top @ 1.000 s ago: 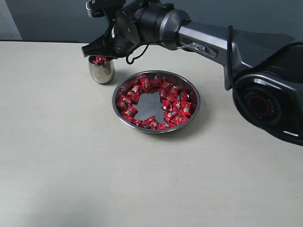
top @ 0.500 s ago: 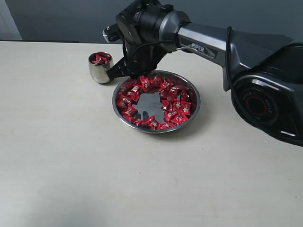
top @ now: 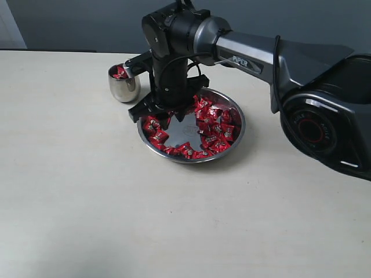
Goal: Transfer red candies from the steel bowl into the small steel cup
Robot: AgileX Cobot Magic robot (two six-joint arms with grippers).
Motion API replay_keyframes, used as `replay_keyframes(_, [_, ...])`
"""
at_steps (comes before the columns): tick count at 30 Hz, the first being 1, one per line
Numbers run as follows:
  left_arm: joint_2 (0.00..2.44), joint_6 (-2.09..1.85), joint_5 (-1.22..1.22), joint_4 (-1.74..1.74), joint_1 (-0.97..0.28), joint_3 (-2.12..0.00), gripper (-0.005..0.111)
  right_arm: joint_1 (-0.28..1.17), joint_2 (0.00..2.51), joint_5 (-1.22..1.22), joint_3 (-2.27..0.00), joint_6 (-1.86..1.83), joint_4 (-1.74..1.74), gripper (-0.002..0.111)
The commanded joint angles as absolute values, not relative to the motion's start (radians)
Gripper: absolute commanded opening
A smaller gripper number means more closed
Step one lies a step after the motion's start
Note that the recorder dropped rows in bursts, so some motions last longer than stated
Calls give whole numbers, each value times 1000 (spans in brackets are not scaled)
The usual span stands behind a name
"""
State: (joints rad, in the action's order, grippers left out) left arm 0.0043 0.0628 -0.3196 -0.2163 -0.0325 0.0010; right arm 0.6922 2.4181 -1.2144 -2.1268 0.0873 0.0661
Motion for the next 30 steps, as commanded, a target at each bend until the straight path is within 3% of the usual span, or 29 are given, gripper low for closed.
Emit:
replay_keyframes(1, [0, 68, -313, -219, -33, 0, 0, 688, 2414, -1221, -2131, 78, 47, 40])
replay_keyframes(16, [0, 68, -313, -219, -33, 0, 0, 688, 2416, -1221, -2129, 80, 43, 40])
replay_keyframes(23, [0, 68, -313, -219, -33, 0, 0, 686, 2416, -1221, -2129, 164, 242, 41])
replay_keyframes(30, [0, 68, -313, -219, -33, 0, 0, 690, 2400, -1221, -2108, 70, 72, 40])
